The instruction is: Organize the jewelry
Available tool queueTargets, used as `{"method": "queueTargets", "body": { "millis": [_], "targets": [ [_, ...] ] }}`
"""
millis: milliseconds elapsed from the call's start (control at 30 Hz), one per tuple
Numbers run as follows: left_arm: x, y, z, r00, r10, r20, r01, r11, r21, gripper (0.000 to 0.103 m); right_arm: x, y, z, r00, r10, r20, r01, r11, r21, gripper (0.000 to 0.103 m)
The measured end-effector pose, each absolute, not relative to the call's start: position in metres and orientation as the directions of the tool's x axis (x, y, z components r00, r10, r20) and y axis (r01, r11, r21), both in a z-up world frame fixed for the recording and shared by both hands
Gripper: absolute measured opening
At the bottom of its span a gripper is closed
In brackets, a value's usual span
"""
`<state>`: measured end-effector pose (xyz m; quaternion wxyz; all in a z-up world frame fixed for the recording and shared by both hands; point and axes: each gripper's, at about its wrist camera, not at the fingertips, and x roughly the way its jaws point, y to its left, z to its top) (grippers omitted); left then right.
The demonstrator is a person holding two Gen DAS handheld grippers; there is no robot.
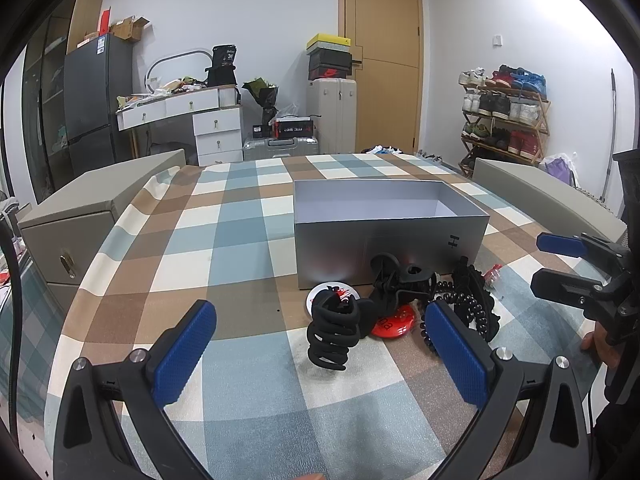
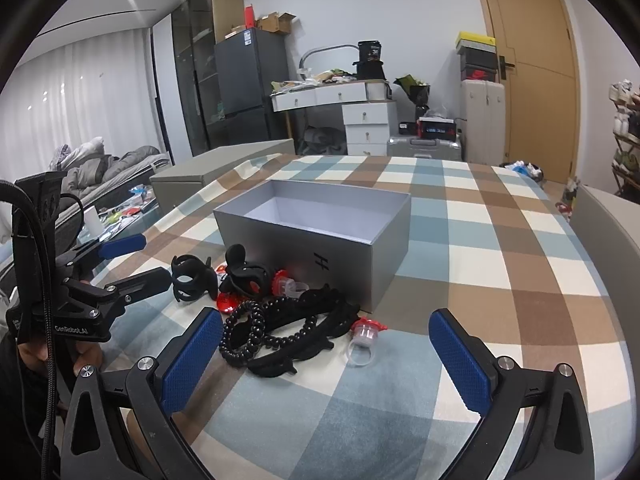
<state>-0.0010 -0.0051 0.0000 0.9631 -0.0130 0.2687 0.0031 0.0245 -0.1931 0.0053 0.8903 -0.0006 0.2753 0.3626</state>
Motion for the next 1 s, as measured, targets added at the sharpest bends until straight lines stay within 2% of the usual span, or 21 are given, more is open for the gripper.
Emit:
{"method": "queueTargets", "body": {
  "millis": [1000],
  "targets": [
    [-0.0007,-0.0051,0.0012,0.854,-0.001,-0.521,-0.011,1.0,-0.02,0.102,0.0266,-0.1936,0.0037,0.578,0.645,-0.501,-0.639,0.739,0.215,0.103]
  ]
}}
